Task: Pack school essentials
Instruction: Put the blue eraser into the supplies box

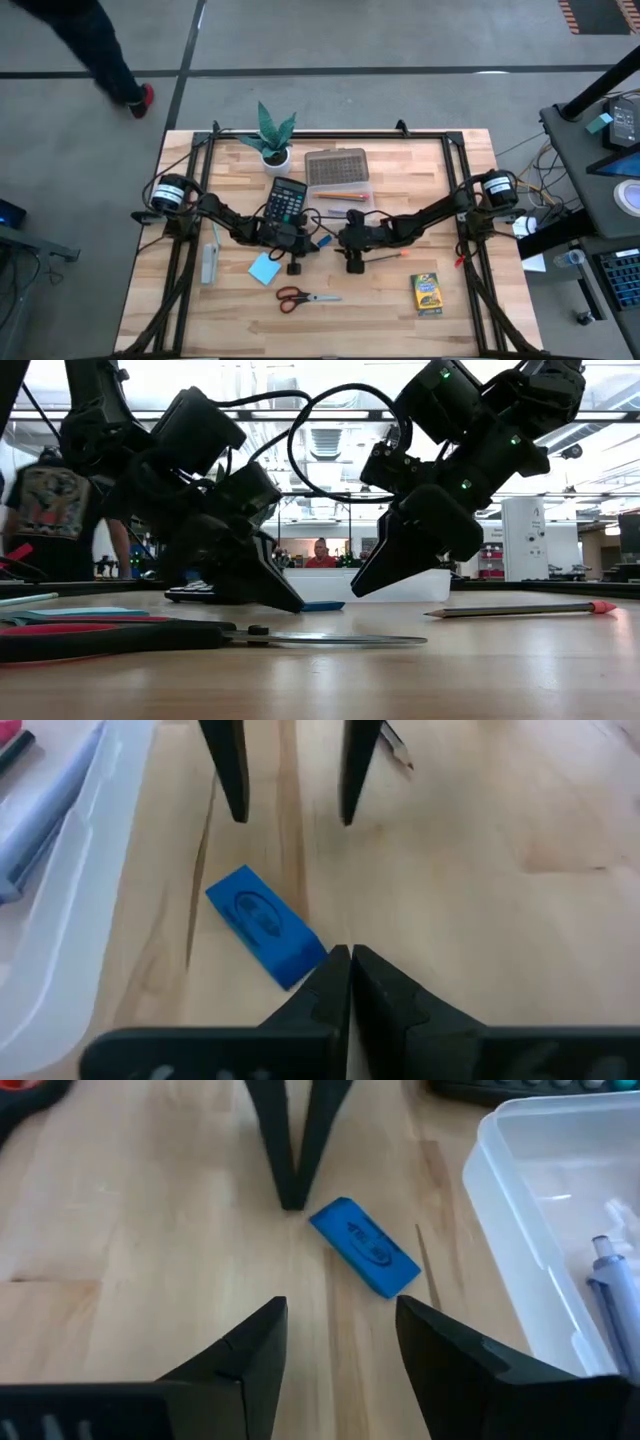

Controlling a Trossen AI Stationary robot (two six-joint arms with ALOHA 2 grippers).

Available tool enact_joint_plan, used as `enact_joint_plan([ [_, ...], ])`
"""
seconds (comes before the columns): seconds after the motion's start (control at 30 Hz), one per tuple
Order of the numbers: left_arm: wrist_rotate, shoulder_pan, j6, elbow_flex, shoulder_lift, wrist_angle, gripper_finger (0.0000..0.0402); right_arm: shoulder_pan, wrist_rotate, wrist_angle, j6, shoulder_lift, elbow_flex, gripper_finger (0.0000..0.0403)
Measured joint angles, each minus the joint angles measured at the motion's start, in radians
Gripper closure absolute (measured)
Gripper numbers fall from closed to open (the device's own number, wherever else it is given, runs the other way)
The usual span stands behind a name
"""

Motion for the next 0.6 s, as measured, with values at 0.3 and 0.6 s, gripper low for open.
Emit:
enact_joint_plan([
  [0.3,-0.195,-0.001,0.007,0.002,-0.042,0.002,0.0402,0.019,0.017,-0.029,0.01,-0.004,0.0,0.0323],
  [0.6,-0.271,0.0,-0.012,0.043,0.03,0.006,0.0402,0.029,0.017,-0.032,-0.027,-0.006,0.0,0.0381],
])
